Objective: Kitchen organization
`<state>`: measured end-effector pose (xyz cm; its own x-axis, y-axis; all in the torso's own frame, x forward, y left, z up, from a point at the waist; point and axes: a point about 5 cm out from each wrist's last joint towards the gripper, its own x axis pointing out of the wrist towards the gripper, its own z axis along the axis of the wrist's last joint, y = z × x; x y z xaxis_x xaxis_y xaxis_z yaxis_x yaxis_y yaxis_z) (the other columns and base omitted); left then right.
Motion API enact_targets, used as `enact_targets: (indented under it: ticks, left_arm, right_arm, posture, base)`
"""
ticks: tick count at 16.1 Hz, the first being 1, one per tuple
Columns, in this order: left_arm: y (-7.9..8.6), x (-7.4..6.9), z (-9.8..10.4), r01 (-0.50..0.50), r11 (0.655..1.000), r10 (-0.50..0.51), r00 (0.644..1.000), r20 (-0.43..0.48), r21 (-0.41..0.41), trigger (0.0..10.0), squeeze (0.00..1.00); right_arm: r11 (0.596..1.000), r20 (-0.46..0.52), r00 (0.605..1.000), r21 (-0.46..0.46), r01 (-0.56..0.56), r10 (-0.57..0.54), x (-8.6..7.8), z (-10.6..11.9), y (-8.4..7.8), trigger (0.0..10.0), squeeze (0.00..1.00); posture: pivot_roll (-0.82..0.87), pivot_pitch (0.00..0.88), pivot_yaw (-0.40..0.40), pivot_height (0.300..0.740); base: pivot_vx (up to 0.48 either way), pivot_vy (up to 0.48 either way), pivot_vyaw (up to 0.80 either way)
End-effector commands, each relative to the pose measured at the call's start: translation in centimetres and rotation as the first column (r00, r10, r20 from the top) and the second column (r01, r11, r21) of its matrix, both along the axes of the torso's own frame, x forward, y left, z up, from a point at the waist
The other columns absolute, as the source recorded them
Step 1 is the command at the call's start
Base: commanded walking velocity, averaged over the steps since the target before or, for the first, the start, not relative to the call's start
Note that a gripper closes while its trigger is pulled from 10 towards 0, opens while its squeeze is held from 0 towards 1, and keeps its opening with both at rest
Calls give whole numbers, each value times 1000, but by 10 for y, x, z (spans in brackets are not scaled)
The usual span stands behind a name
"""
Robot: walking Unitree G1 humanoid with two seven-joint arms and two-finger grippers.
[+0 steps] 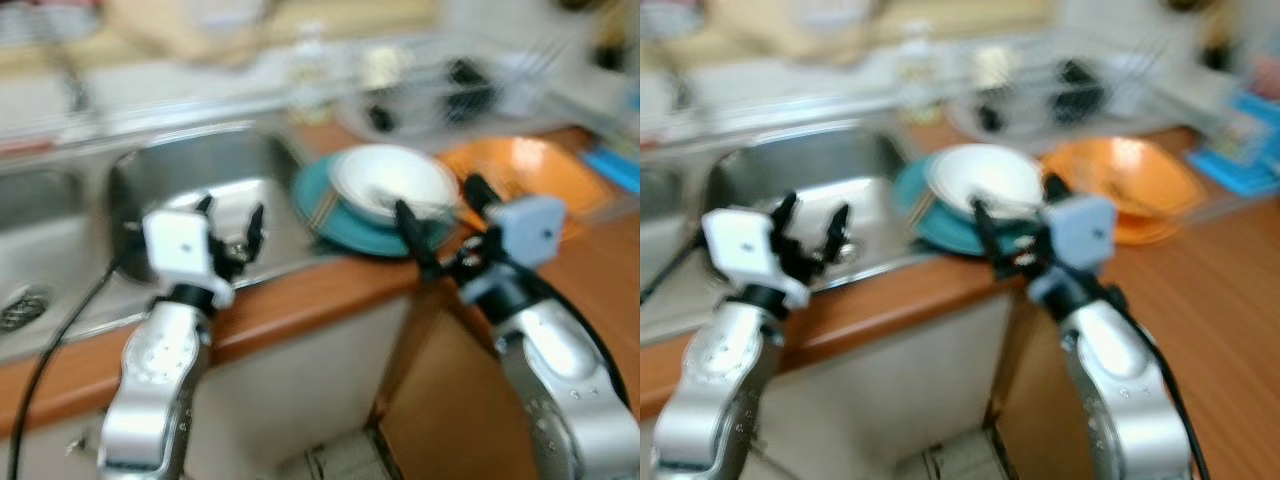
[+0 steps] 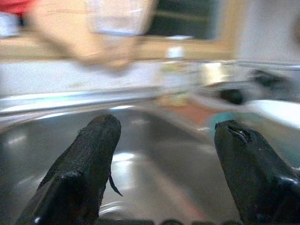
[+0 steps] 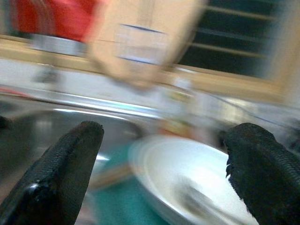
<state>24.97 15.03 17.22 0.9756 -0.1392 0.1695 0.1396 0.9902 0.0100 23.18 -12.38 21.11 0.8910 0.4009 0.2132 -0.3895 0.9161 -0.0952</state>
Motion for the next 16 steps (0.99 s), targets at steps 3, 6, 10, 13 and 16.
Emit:
enact_targets:
  ticks: [3, 6, 10, 13, 16]
  left_arm:
    - [-4, -1, 6, 27, 999, -27, 1000, 13, 19, 10000, 0]
    - [-7, 2, 6, 47, 999, -48, 999, 10, 19, 10000, 0]
    - [-11, 5, -1, 86, 996, -85, 996, -35, 13, 10000, 0]
    - [-14, 6, -2, 99, 995, -98, 994, -41, 17, 10000, 0]
    - [-12, 6, -5, 92, 995, -90, 994, -59, 37, 10000, 0]
  right_arm:
    - [997, 3, 1000, 68, 19, -20, -1, 8, -6, 10000, 0]
    - [998, 29, 999, 60, 35, -36, 3, 15, -10, 10000, 0]
    - [996, -24, 997, 37, 81, -80, 9, 15, -15, 10000, 0]
    - [994, -38, 995, 44, 97, -96, 11, 12, -15, 10000, 0]
    - [993, -69, 992, 39, 108, -105, 10, 6, -13, 10000, 0]
  posture:
    - [-117, 0, 20, 740]
    - [-122, 0, 23, 740]
    - [-136, 0, 31, 740]
    - [-133, 0, 30, 740]
    - [-130, 0, 24, 740]
  base:
    - [260, 0, 267]
    - [241, 0, 0]
    - [60, 0, 0]
    - [0, 0, 0]
    - [0, 0, 0]
